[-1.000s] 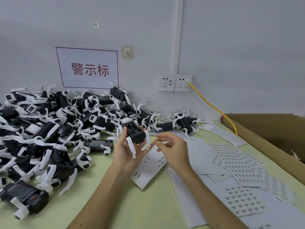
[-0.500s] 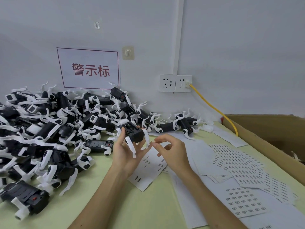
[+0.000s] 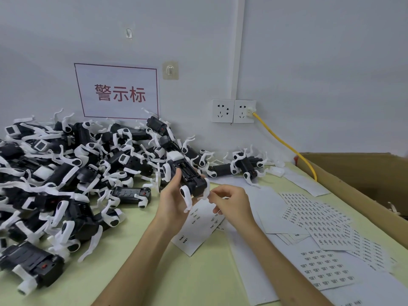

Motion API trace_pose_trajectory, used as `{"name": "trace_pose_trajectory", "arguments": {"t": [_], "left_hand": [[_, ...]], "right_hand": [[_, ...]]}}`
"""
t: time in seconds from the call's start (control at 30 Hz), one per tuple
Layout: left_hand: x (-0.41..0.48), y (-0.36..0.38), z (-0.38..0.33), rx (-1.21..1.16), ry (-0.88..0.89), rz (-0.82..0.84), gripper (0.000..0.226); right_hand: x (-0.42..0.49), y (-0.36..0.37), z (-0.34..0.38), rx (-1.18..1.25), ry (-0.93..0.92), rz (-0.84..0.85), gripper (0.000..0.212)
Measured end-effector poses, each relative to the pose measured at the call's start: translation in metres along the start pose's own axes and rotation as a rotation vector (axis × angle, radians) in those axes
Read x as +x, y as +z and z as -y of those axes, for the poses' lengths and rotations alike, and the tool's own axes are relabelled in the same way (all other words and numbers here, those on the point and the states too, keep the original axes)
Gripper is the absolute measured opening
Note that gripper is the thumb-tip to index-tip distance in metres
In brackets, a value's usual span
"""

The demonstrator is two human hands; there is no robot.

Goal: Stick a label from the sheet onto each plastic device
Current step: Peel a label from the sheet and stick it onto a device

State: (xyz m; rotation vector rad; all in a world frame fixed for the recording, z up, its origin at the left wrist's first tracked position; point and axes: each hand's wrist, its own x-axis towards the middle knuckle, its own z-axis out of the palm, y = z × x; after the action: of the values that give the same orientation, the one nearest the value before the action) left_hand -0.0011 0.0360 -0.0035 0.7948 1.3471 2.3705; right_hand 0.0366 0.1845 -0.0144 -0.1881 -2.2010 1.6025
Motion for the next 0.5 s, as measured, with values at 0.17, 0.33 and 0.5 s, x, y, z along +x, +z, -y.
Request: {"name": "trace_pose_trajectory", "arguments": {"t": [0.17,0.33,0.5], "left_hand": [[0.0020,-0.0004,0.0057,0.076,-0.023,-0.079,0.053],[0.0030,0.0024,0.0090,0.176,-0.034,-0.116,0.060],[-0.0002,0.0073,0.0091,0.205,-0.025,-0.106,0.058]], "right_hand": [[0.0020,-0.0015,-0.0008,0.018,0.046,-0.031,0.010],[0.0044,-0.0040,-0.0018,0.010,0.117,-0.028,0.016],[0.0057,-0.0064,-0.0035,0.049,0.195,-0.002,0.020]]}}
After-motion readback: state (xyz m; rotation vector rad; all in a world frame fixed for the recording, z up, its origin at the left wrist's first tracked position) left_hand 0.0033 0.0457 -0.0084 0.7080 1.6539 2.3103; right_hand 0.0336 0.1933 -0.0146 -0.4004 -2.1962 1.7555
